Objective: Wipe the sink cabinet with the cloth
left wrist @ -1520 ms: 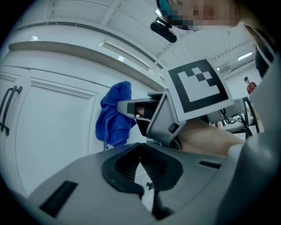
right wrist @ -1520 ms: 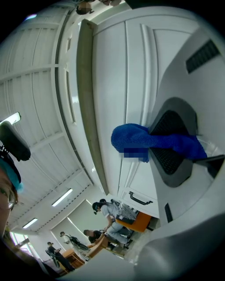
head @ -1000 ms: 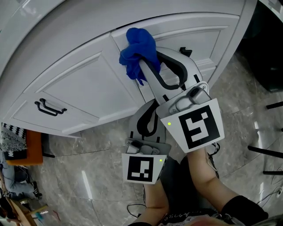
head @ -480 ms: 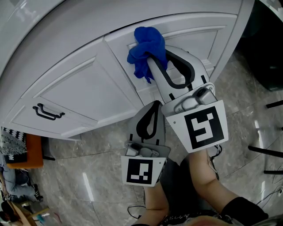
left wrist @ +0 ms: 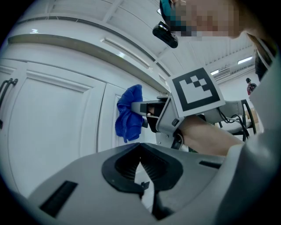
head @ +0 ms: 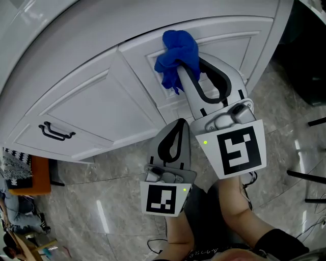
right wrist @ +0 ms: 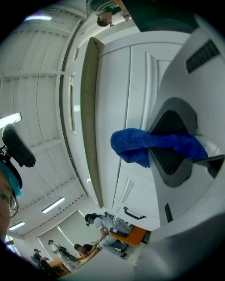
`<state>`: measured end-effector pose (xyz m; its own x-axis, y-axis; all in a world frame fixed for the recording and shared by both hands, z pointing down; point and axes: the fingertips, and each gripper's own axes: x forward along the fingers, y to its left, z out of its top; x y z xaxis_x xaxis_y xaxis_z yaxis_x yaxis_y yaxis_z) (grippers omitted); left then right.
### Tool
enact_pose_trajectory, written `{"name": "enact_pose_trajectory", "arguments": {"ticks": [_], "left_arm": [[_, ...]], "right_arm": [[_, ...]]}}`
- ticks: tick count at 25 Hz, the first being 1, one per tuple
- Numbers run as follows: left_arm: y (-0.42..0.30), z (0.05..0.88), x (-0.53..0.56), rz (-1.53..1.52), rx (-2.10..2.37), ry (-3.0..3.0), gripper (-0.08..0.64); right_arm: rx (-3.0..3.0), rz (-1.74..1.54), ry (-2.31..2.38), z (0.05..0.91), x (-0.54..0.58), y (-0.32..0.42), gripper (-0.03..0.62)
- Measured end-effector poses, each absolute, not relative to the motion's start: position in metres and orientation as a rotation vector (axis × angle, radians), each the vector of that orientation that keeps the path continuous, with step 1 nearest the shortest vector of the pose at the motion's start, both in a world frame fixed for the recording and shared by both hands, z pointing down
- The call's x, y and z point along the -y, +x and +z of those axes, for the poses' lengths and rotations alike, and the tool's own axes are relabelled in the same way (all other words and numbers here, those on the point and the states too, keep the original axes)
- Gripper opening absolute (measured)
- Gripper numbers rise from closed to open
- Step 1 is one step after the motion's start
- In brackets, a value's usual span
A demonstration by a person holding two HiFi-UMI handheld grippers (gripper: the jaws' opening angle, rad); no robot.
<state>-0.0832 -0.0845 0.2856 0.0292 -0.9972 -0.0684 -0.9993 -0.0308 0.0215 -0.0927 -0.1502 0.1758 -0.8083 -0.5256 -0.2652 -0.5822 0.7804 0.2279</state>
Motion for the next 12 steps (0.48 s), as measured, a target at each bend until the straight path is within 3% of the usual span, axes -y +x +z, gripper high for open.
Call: {"name": "enact_pose_trajectory", "arguments": {"ticks": [12], "left_arm": [[-0.084, 0.288, 0.088, 0.094, -2.164, -2.236, 0.005]], "right_arm": [[-2.757, 0.427, -0.935, 0.171, 0.162, -0.074, 0.083]]}}
